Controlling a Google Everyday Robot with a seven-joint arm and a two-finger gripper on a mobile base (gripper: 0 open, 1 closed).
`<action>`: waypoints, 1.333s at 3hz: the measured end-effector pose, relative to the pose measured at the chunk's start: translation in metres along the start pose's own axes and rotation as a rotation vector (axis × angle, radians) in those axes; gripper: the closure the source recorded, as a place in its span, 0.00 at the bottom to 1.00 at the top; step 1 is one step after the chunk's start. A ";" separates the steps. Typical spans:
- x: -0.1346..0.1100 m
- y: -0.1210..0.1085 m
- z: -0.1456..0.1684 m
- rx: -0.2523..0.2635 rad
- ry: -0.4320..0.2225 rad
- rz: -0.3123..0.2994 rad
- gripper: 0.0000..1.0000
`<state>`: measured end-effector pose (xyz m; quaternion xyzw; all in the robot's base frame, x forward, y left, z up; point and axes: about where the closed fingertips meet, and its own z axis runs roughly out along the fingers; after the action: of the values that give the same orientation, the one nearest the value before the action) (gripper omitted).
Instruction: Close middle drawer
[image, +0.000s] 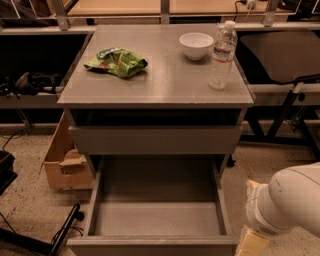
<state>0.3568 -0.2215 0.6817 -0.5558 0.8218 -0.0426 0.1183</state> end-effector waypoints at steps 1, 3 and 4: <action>0.002 0.013 0.005 -0.008 0.013 -0.012 0.00; 0.032 0.079 0.094 -0.124 0.008 -0.015 0.00; 0.033 0.103 0.146 -0.167 -0.001 -0.049 0.18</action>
Offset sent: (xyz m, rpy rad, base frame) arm -0.0761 0.0040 -0.1249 0.0497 0.1448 0.0099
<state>0.2876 -0.2039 0.5149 -0.5838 0.8085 0.0235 0.0710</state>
